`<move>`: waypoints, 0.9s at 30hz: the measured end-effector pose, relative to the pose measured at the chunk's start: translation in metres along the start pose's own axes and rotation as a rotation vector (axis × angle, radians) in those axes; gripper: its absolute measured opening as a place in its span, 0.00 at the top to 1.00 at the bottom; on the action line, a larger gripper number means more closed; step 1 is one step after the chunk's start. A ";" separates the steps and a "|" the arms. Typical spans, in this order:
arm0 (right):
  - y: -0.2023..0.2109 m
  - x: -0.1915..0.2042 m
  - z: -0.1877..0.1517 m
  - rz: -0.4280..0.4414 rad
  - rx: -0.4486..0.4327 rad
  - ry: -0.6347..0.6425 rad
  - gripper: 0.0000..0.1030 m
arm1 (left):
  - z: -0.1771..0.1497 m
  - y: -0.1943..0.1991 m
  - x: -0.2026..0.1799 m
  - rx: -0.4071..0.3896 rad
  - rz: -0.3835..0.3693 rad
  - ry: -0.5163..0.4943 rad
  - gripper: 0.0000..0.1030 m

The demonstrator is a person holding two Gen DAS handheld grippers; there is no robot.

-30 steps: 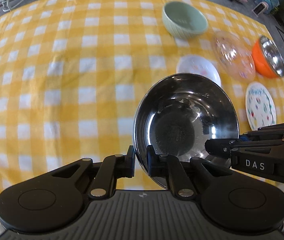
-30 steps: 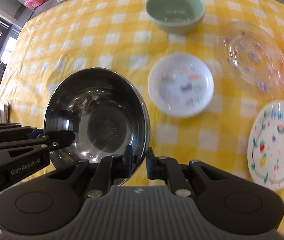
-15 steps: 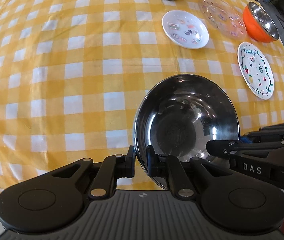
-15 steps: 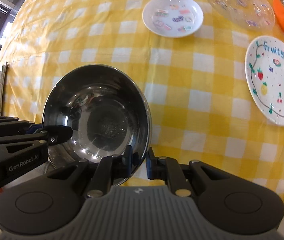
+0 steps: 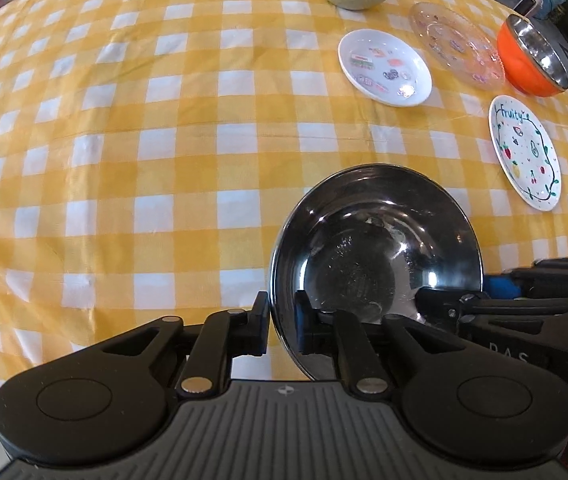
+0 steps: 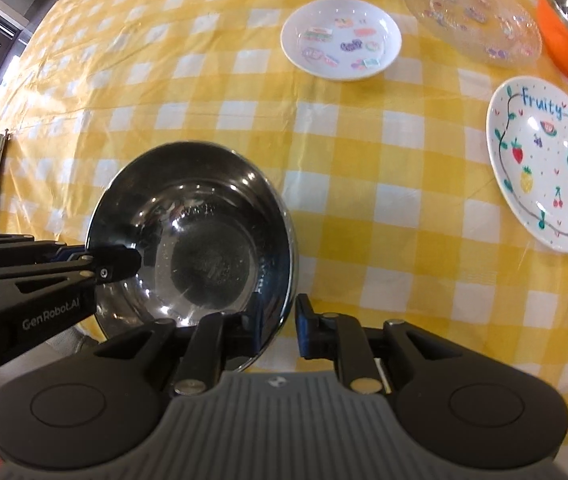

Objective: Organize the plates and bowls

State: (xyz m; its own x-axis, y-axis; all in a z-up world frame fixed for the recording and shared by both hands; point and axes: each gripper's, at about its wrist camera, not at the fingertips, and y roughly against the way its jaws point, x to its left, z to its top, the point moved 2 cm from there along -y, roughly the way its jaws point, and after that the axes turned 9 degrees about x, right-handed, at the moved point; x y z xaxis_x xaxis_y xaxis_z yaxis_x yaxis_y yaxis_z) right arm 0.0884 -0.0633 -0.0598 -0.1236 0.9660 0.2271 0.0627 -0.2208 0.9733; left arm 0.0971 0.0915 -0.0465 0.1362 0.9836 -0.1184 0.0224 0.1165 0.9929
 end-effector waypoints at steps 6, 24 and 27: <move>0.024 -0.010 -0.009 0.006 -0.058 0.004 0.39 | -0.003 0.022 -0.001 -0.047 0.028 -0.020 0.48; 0.085 -0.158 -0.042 -0.084 -0.301 -0.289 0.30 | 0.032 0.081 -0.106 -0.188 -0.020 -0.154 0.48; 0.082 -0.188 -0.035 -0.107 -0.296 -0.349 0.29 | 0.049 0.066 -0.134 -0.174 -0.054 -0.172 0.48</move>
State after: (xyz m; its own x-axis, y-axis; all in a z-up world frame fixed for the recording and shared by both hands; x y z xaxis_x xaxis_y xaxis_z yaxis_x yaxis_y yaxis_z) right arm 0.0824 -0.2673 -0.0217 0.2297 0.9617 0.1495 -0.2240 -0.0973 0.9697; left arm 0.1284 -0.0398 0.0342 0.3062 0.9391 -0.1559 -0.1341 0.2047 0.9696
